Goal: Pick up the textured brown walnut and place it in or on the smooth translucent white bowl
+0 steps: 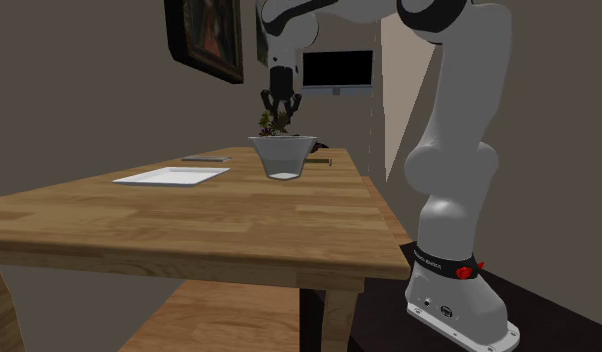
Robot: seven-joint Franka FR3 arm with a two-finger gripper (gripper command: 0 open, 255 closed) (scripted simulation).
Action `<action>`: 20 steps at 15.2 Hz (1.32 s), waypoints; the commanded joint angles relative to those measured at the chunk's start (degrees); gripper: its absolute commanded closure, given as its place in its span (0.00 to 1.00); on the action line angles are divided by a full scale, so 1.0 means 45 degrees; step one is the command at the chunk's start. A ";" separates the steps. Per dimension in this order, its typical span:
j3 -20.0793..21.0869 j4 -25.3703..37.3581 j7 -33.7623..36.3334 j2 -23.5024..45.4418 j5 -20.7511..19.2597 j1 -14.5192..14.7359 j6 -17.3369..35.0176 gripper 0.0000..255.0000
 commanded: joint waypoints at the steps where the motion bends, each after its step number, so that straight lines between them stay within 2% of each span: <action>1: -0.0015 -0.0418 -0.0074 -0.0068 0.0010 -0.0013 0.0353 1.00; 6: -0.0005 -0.1451 -0.0177 -0.0162 0.0035 -0.0004 0.1289 1.00; 14: -0.0005 -0.1449 -0.0177 -0.0162 0.0035 -0.0004 0.1287 1.00; 15: -0.0005 -0.1449 -0.0177 -0.0162 0.0035 -0.0004 0.1287 0.00; 20: -0.0005 -0.1449 -0.0177 -0.0162 0.0035 -0.0004 0.1287 0.00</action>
